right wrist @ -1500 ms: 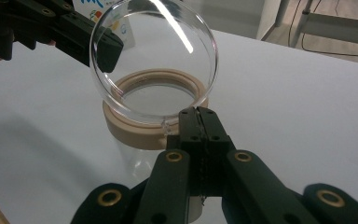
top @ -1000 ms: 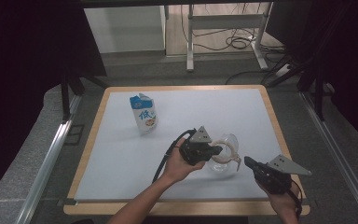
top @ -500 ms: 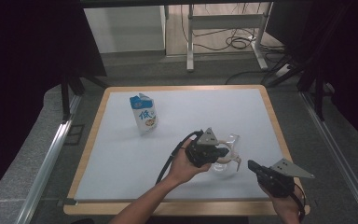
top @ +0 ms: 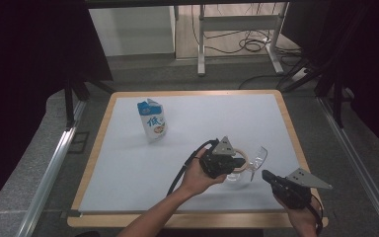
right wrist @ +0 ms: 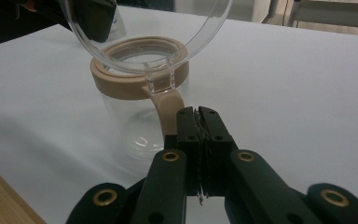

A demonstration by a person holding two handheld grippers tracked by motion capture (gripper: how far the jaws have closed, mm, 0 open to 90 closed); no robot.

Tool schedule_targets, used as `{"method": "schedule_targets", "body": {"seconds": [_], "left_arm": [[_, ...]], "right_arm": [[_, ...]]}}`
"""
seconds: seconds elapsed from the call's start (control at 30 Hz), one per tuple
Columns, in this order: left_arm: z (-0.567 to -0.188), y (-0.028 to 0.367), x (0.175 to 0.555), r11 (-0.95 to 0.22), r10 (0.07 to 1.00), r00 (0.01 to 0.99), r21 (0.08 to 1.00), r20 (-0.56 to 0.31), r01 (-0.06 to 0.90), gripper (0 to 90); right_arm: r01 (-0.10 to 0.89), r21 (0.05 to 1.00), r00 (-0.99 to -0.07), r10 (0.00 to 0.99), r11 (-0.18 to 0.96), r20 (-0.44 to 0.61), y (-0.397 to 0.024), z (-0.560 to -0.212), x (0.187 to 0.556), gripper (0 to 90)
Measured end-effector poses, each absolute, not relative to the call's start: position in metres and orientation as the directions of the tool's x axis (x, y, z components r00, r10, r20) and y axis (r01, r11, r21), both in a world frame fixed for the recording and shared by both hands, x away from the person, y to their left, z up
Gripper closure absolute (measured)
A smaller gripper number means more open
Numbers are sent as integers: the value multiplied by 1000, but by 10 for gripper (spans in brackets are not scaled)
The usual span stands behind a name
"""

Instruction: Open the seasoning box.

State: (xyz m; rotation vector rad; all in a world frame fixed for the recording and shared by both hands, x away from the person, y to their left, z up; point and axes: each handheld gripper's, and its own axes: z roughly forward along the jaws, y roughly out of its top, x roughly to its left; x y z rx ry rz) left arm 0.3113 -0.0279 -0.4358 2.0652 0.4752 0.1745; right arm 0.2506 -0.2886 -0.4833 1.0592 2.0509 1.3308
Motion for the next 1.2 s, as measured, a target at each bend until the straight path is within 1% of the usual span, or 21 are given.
{"method": "schedule_targets", "body": {"seconds": [0.07, 0.13, 0.2, 0.23, 0.3, 0.33, 0.37, 0.4, 0.47, 0.57, 0.67, 0.77, 0.87, 0.97, 1.2], "left_arm": [[-436, -24, 311, -446, 403, 912, 855, -70, 263, 898], [-436, -19, 310, -436, 410, 909, 860, -70, 263, 872], [-437, -11, 309, -426, 416, 906, 865, -72, 264, 817], [-438, -7, 308, -427, 420, 905, 865, -69, 264, 760], [-442, 3, 306, -419, 438, 896, 867, -68, 270, 614], [-444, 8, 306, -412, 450, 890, 869, -67, 274, 554], [-446, 14, 305, -406, 464, 883, 869, -70, 282, 501], [-449, 21, 304, -401, 473, 878, 869, -75, 291, 446], [-455, 34, 303, -385, 496, 864, 869, -89, 311, 373], [-466, 59, 299, -374, 538, 838, 865, -91, 334, 290], [-473, 81, 294, -354, 570, 816, 867, -97, 350, 248], [-480, 105, 289, -330, 597, 795, 869, -112, 370, 218], [-485, 120, 288, -344, 618, 779, 857, -102, 385, 202], [-490, 135, 287, -327, 638, 762, 855, -114, 402, 198], [-495, 153, 287, -319, 667, 736, 850, -112, 419, 196]], "right_arm": [[345, 909, -595, 803, 232, 21, -287, -484, 251, 868], [350, 907, -602, 798, 235, 26, -286, -484, 250, 851], [355, 902, -618, 785, 245, 30, -283, -485, 249, 787], [352, 901, -629, 777, 254, 26, -281, -487, 247, 734], [351, 898, -645, 764, 266, 25, -278, -490, 244, 618], [359, 897, -654, 755, 257, 46, -275, -493, 242, 548], [367, 893, -661, 748, 260, 54, -272, -495, 240, 503], [364, 892, -662, 748, 268, 45, -268, -497, 238, 464], [360, 886, -672, 740, 292, 30, -261, -500, 234, 401], [351, 892, -688, 724, 285, 39, -252, -506, 230, 361], [337, 896, -699, 715, 290, 31, -242, -509, 225, 340], [322, 901, -714, 700, 290, 29, -234, -510, 221, 339], [307, 909, -720, 693, 283, 27, -228, -509, 215, 339], [290, 918, -729, 684, 271, 29, -223, -508, 210, 340], [278, 921, -757, 652, 274, 34, -208, -508, 208, 339]]}}
